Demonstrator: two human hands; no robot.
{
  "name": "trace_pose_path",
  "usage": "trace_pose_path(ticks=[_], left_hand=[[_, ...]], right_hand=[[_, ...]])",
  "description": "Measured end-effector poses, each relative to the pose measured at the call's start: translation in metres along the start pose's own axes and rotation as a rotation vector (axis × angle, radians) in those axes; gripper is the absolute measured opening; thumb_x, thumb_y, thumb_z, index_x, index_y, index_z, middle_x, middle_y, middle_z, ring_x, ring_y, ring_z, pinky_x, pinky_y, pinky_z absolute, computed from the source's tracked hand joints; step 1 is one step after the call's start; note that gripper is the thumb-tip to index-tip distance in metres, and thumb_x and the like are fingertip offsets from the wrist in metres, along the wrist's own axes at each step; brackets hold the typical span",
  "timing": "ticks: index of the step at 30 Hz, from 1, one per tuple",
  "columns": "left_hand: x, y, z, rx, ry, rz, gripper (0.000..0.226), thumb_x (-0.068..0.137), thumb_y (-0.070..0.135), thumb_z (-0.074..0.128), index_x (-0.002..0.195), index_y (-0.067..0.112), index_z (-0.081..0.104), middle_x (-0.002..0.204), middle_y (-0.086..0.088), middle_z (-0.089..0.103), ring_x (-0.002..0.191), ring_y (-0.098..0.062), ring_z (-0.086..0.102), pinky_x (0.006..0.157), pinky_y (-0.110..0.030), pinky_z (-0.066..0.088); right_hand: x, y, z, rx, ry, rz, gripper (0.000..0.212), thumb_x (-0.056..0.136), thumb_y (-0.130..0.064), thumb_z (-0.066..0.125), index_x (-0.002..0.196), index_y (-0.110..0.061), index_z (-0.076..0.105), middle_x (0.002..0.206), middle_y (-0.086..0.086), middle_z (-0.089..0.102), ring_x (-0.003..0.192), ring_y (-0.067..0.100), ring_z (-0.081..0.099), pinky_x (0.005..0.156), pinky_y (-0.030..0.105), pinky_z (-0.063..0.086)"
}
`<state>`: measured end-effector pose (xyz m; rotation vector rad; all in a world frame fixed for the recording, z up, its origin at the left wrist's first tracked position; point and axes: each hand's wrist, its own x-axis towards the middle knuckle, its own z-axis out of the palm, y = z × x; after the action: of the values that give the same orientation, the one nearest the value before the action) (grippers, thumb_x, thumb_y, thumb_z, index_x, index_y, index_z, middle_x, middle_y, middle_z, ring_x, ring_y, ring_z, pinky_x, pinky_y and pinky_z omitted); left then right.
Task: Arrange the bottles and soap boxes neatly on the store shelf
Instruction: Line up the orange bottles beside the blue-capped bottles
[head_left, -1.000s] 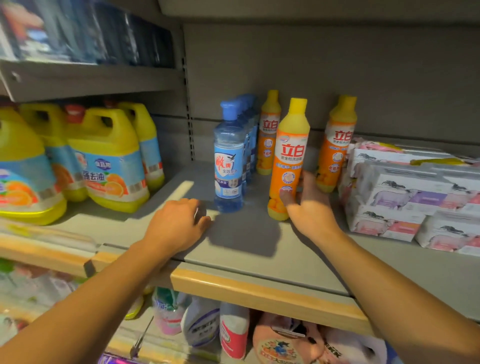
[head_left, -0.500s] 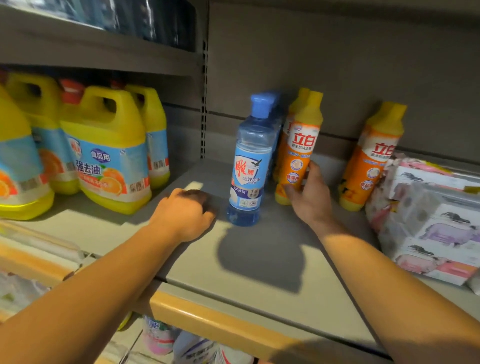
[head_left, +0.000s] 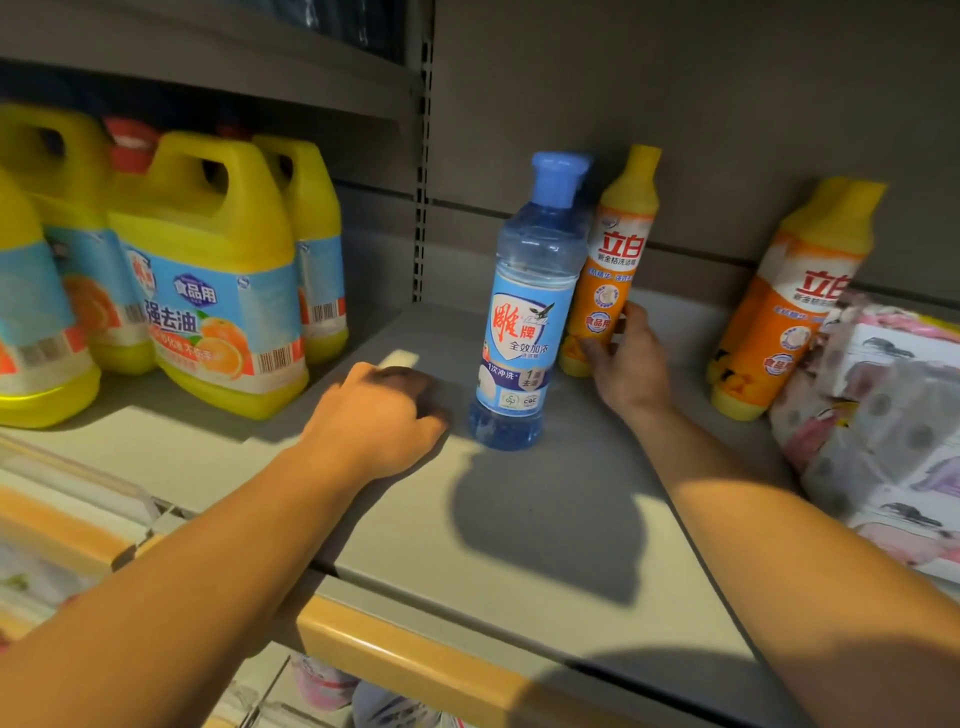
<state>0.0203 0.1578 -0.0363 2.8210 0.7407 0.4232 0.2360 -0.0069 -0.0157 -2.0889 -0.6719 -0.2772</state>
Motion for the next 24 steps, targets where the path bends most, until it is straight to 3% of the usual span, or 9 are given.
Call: trace_pose_path(ticks=[8,14,17,20,24], left_hand=[[-0.002,0.003,-0.003,-0.012,0.001,-0.015,0.057,0.075,0.055,0.035,0.124,0.035,0.057,0.129,0.001,0.061,0.118,-0.026,0.052,0.096,-0.042,0.05],[-0.006,0.003,-0.008,-0.044,-0.001,-0.02,0.056,0.074,0.054,0.038,0.121,0.034,0.06,0.126,-0.002,0.063,0.116,-0.028,0.054,0.093,-0.041,0.051],[-0.011,0.003,-0.012,-0.122,0.032,-0.023,0.041,0.081,0.045,0.05,0.115,0.028,0.065,0.117,-0.004,0.068,0.107,-0.029,0.06,0.087,-0.04,0.053],[-0.025,0.008,-0.021,-0.268,0.145,-0.061,0.024,0.08,0.034,0.058,0.097,0.024,0.072,0.097,-0.005,0.073,0.095,-0.03,0.065,0.081,-0.04,0.054],[-0.056,0.029,-0.037,-0.471,0.308,0.007,0.008,0.086,0.026,0.064,0.089,0.024,0.071,0.088,0.004,0.072,0.078,-0.017,0.066,0.074,-0.036,0.055]], right_hand=[[-0.001,0.004,0.005,0.025,-0.003,0.024,0.057,0.093,-0.025,0.065,0.142,-0.013,0.039,0.139,0.009,0.054,0.123,0.028,0.055,0.101,0.039,0.046],[-0.008,0.004,-0.007,-0.012,-0.05,0.136,0.058,0.093,-0.034,0.064,0.142,-0.014,0.04,0.138,0.007,0.054,0.122,0.026,0.055,0.087,0.027,0.039],[-0.023,0.001,-0.023,-0.046,-0.08,0.152,0.058,0.092,-0.042,0.06,0.141,-0.017,0.041,0.139,0.005,0.053,0.122,0.025,0.054,0.091,0.029,0.042],[-0.043,-0.003,-0.043,-0.06,-0.101,0.105,0.053,0.091,-0.043,0.061,0.136,-0.02,0.047,0.135,0.001,0.056,0.116,0.021,0.056,0.089,0.026,0.04],[-0.056,-0.016,-0.076,-0.04,-0.082,0.025,0.047,0.089,-0.042,0.063,0.131,-0.022,0.052,0.127,-0.002,0.06,0.105,0.015,0.057,0.086,0.024,0.039]])
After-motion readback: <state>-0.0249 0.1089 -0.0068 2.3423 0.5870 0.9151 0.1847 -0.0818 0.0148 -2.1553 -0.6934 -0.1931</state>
